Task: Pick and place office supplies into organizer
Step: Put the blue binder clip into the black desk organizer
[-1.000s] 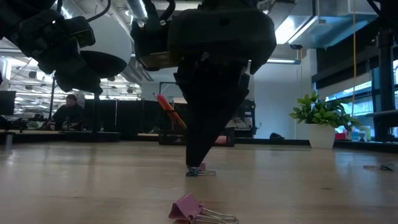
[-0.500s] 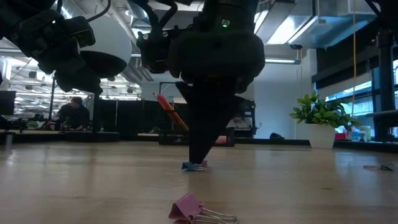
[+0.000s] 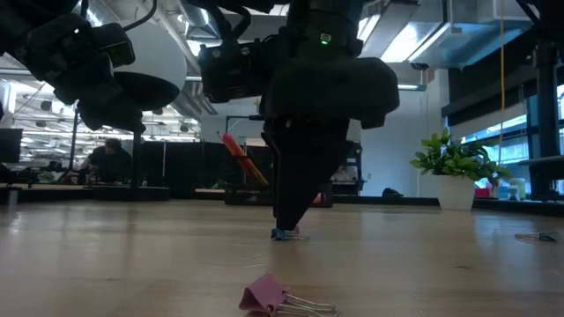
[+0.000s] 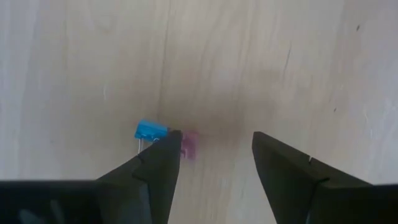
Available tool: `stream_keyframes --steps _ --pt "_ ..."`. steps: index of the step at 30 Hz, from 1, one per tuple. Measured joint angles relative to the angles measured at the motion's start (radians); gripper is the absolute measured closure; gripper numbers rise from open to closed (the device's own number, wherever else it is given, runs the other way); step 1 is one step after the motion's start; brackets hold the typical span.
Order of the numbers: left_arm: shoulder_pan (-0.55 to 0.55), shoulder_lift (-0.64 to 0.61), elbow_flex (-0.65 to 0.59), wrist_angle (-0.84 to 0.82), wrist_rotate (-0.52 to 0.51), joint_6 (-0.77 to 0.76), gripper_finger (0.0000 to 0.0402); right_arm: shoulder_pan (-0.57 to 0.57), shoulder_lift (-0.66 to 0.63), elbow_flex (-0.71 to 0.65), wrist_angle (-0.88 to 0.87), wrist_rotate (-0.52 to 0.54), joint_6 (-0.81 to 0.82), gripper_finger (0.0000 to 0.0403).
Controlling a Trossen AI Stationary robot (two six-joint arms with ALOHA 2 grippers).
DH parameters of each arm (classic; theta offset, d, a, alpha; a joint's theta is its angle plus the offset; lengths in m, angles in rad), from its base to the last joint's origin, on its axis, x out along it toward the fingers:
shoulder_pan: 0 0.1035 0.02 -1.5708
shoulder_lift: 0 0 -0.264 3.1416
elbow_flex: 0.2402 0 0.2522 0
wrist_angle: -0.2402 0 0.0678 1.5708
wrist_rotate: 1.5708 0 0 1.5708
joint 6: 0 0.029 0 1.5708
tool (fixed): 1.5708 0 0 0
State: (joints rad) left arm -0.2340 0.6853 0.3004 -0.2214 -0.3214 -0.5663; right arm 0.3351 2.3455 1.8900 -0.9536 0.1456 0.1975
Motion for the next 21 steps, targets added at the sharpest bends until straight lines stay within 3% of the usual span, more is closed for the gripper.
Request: stream_keyframes --steps 21 --pt "0.0 0.0 0.0 0.0 0.0 0.003 0.0242 -0.002 0.006 0.034 -0.069 -0.017 -0.02 0.0199"
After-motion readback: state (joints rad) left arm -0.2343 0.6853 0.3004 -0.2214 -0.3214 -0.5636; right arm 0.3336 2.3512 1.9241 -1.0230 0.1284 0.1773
